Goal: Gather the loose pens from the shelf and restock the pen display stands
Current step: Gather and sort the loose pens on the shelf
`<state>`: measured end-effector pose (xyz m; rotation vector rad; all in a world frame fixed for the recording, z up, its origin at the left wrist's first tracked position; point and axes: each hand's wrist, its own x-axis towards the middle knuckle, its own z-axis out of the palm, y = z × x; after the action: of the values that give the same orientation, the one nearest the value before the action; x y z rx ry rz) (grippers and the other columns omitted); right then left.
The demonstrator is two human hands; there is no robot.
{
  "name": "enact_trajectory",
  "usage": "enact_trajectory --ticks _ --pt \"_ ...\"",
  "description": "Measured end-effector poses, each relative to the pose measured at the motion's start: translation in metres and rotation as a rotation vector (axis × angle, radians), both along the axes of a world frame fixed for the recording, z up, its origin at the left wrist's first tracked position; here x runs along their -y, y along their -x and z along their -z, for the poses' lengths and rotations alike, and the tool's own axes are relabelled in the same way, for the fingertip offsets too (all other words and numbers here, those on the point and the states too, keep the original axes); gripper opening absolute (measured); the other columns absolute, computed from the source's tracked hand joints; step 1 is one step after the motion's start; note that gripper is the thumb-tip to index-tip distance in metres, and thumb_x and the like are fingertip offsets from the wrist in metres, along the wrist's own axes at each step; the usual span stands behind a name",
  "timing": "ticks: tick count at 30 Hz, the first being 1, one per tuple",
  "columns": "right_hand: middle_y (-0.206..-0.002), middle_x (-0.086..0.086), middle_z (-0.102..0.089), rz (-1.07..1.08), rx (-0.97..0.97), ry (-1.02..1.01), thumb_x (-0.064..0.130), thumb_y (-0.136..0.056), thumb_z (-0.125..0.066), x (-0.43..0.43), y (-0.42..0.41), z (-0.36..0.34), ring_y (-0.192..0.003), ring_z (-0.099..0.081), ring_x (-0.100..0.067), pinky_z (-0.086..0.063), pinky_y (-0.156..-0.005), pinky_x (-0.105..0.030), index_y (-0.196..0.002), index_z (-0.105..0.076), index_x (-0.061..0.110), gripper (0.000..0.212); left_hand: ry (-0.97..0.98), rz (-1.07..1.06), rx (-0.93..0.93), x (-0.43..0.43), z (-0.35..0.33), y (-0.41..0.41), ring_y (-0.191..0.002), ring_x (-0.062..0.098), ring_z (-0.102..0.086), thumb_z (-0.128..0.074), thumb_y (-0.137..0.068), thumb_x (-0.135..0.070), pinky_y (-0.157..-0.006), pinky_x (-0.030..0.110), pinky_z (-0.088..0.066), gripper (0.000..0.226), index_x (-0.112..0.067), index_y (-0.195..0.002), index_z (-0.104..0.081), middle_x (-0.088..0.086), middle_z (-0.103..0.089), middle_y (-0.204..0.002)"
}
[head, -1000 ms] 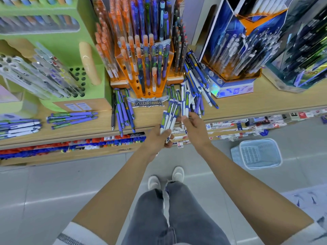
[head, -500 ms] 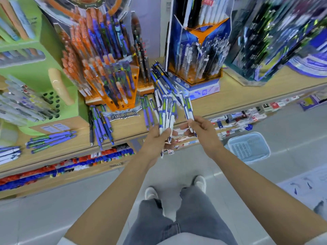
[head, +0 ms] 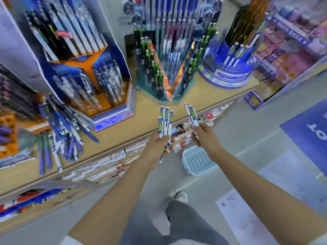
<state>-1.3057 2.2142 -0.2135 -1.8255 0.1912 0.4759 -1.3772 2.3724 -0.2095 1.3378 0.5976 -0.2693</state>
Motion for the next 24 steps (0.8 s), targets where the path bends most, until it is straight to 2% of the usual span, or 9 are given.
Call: enact_trajectory --ticks 3,8,11,15,17,19,21,24 --pt "-0.059 -0.005 -0.051 0.022 -0.004 0.029 0.007 -0.096 -0.044 0.042 -0.044 0.001 -0.043 -0.037 -0.013 -0.031 -0.042 -0.021 -0.074 -0.046 0.013 0.023 0.002 0.015 -0.022 0.041 0.001 -0.039 -0.051 0.010 -0.053 -0.044 -0.099 -0.009 -0.037 0.017 -0.030 0.014 -0.016 -0.106 -0.055 -0.001 -0.064 -0.079" --pt "-0.057 -0.006 -0.052 0.077 -0.021 0.061 0.009 -0.096 -0.046 0.077 -0.112 0.019 -0.041 -0.038 -0.013 -0.031 -0.042 -0.022 -0.080 -0.049 0.009 0.016 -0.037 0.075 -0.057 0.080 0.012 -0.105 -0.051 0.010 -0.053 -0.044 -0.099 -0.012 -0.039 0.018 -0.032 0.015 -0.010 -0.110 -0.054 0.002 -0.063 -0.083" --pt "-0.055 -0.001 -0.053 0.068 -0.029 0.091 0.015 -0.096 -0.049 0.081 -0.152 0.036 -0.044 -0.041 -0.015 -0.032 -0.048 -0.026 -0.074 -0.050 0.013 0.022 -0.056 0.090 -0.069 0.091 0.025 -0.144 -0.044 0.006 -0.053 -0.044 -0.099 -0.010 -0.038 0.016 -0.034 0.014 -0.005 -0.107 -0.054 0.008 -0.064 -0.080" --pt "-0.059 0.000 -0.055 0.068 -0.014 0.141 0.017 -0.094 -0.051 0.077 -0.195 0.056 -0.051 -0.048 -0.018 -0.037 -0.055 -0.031 -0.075 -0.054 0.018 0.020 -0.090 0.078 -0.125 0.098 0.045 -0.185 -0.048 0.013 -0.052 -0.047 -0.097 -0.012 -0.040 0.020 -0.032 0.018 -0.003 -0.110 -0.055 0.010 -0.068 -0.080" --pt "-0.065 0.000 -0.055 0.046 0.013 0.211 0.020 -0.094 -0.053 0.076 -0.212 0.062 -0.061 -0.051 -0.021 -0.040 -0.062 -0.032 -0.080 -0.058 0.016 0.015 -0.076 0.072 -0.152 0.102 0.051 -0.200 -0.045 0.013 -0.047 -0.046 -0.096 -0.012 -0.039 0.019 -0.030 0.021 0.000 -0.110 -0.056 0.005 -0.066 -0.072" --pt "-0.065 0.001 -0.053 0.019 0.036 0.302 0.023 -0.093 -0.054 0.076 -0.226 0.066 -0.067 -0.051 -0.022 -0.039 -0.065 -0.033 -0.079 -0.059 0.015 0.016 -0.065 0.070 -0.171 0.104 0.054 -0.212 -0.049 0.015 -0.046 -0.047 -0.096 -0.013 -0.040 0.021 -0.030 0.023 0.000 -0.113 -0.055 0.010 -0.064 -0.077" --pt "-0.063 -0.002 -0.052 -0.016 0.061 0.371 0.021 -0.092 -0.056 0.076 -0.239 0.069 -0.068 -0.050 -0.024 -0.038 -0.065 -0.036 -0.073 -0.061 0.012 0.022 -0.067 0.063 -0.182 0.106 0.056 -0.223 -0.048 0.012 -0.048 -0.046 -0.096 -0.012 -0.040 0.021 -0.031 0.023 0.000 -0.112 -0.056 0.010 -0.064 -0.079" --pt "-0.068 -0.006 -0.058 -0.112 0.130 0.380 0.018 -0.090 -0.062 0.076 -0.253 0.073 -0.065 -0.052 -0.023 -0.040 -0.063 -0.035 -0.086 -0.067 0.003 0.016 -0.063 0.042 -0.201 0.113 0.057 -0.236 -0.041 0.010 -0.048 -0.044 -0.095 -0.008 -0.040 0.022 -0.030 0.020 -0.001 -0.110 -0.055 0.006 -0.066 -0.078"
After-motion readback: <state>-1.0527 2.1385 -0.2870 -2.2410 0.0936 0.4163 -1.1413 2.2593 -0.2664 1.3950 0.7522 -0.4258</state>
